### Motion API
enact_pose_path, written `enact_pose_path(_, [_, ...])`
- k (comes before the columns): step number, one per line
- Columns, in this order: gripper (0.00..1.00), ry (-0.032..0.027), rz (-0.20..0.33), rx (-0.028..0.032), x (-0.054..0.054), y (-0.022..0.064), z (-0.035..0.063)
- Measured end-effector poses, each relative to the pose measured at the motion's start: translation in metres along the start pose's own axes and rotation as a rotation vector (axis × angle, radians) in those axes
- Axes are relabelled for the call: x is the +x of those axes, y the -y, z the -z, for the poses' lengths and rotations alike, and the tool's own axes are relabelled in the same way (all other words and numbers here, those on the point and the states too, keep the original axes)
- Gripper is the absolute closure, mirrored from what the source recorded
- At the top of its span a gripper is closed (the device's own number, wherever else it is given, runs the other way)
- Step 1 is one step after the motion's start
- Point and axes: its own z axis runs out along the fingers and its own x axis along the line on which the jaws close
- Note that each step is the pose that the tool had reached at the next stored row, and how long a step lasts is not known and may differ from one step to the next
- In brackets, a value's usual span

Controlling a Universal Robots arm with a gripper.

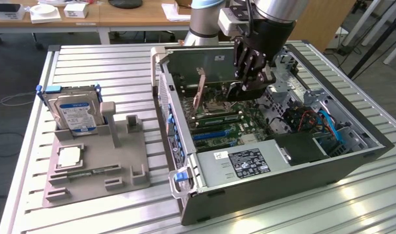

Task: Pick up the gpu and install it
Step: 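Insert the gpu into the slot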

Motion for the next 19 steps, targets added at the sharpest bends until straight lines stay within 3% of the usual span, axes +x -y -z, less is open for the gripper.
enact_pose_path(6, [0.73,-0.0006,0.0,0.0008,0.0,-0.0024,-0.0004])
enact_pose_path(7, [0.73,-0.0045,0.0,0.0011,0.0,-0.0041,-0.0006])
enact_pose_path(11, [0.73,-0.0373,0.002,0.0011,0.0,-0.0061,-0.0022])
enact_pose_path(12, [0.73,-0.0404,0.003,0.0011,0.0,-0.006,-0.0029])
enact_pose_path(19, [0.73,-0.0396,0.003,0.0011,0.001,-0.0059,-0.0115])
